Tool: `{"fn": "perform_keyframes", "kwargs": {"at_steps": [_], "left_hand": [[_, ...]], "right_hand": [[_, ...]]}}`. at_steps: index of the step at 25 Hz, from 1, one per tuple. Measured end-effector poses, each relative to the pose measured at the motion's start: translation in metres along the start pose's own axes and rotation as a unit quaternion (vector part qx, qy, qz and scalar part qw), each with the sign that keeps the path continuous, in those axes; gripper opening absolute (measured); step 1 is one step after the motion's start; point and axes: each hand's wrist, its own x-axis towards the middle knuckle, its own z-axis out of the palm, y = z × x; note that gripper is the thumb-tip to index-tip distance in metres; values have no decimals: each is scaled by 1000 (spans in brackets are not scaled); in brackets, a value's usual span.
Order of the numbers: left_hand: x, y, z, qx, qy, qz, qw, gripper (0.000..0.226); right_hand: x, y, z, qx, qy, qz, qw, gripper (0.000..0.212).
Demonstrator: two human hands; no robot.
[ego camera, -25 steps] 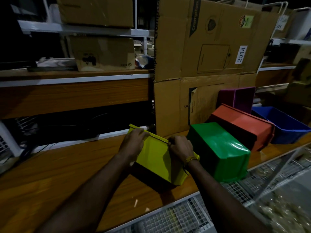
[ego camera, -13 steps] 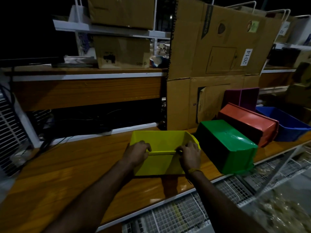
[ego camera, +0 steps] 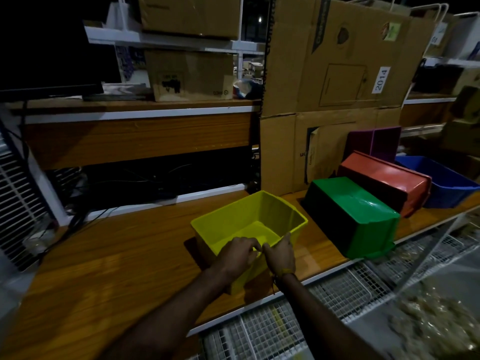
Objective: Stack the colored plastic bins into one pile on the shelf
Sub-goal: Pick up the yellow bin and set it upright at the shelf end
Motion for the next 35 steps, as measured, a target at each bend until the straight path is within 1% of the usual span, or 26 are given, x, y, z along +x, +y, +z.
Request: {"fn": "perform_keyframes", "kwargs": {"at_steps": [2,3,4,6,7,9,10,11,13,14,17,19,21,23,25,27,29,32,34,35], "left_hand": [[-2,4,-2,34,19,-7,999,23],[-3,2,-4,67,40,-16,997,24],[-4,-3,-7,102,61,-30,992,25],[-5,-18,-15,150,88,-81,981,27],[-6,-27,-19,160,91,-121,975,29],[-8,-44,-26,158,78,-197,964,37],[-9,-50,-28,135,70,-220,964,40],[-8,-54,-29,99,67,-230,966,42],[-4,-56,-28,41,77,-231,969,43],[-2,-55,-27,27,90,-231,968,42],[1,-44,-30,-29,173,-229,957,33],[3,-33,-38,-86,246,-218,941,28],[9,-24,-48,-138,315,-210,915,30],[14,-18,-55,-153,339,-204,906,30],[15,-21,-54,-151,319,-218,910,26],[13,-34,-48,-123,280,-245,920,22],[8,-49,-41,-78,221,-275,933,19],[2,-59,-37,6,128,-308,943,27],[-1,-51,-32,46,94,-291,951,32],[-2,-43,-28,41,84,-268,959,33]], "right_hand": [[12,4,-6,-32,-1,-4,999,85],[19,6,-10,-46,-5,-13,999,76],[24,7,-16,-46,-7,-23,999,61],[32,11,-25,-3,2,-38,999,31],[37,13,-28,27,10,-37,999,25],[43,17,-34,84,35,-20,996,27],[45,21,-35,118,54,-6,992,29],[47,26,-35,160,65,6,985,27],[47,33,-33,225,61,14,972,17],[45,33,-33,244,48,11,969,19],[46,27,-39,327,4,-5,945,33],[47,14,-51,391,-14,-21,920,38],[45,-2,-63,431,-27,-36,901,39],[44,-11,-67,426,-39,-58,902,35],[43,-12,-62,413,-37,-55,908,30],[41,-6,-52,403,-28,-25,914,29],[39,2,-38,382,-37,-10,923,33],[34,9,-18,346,-66,4,936,43],[30,7,-7,327,-82,12,942,45],[28,4,-2,323,-90,9,942,46]]}}
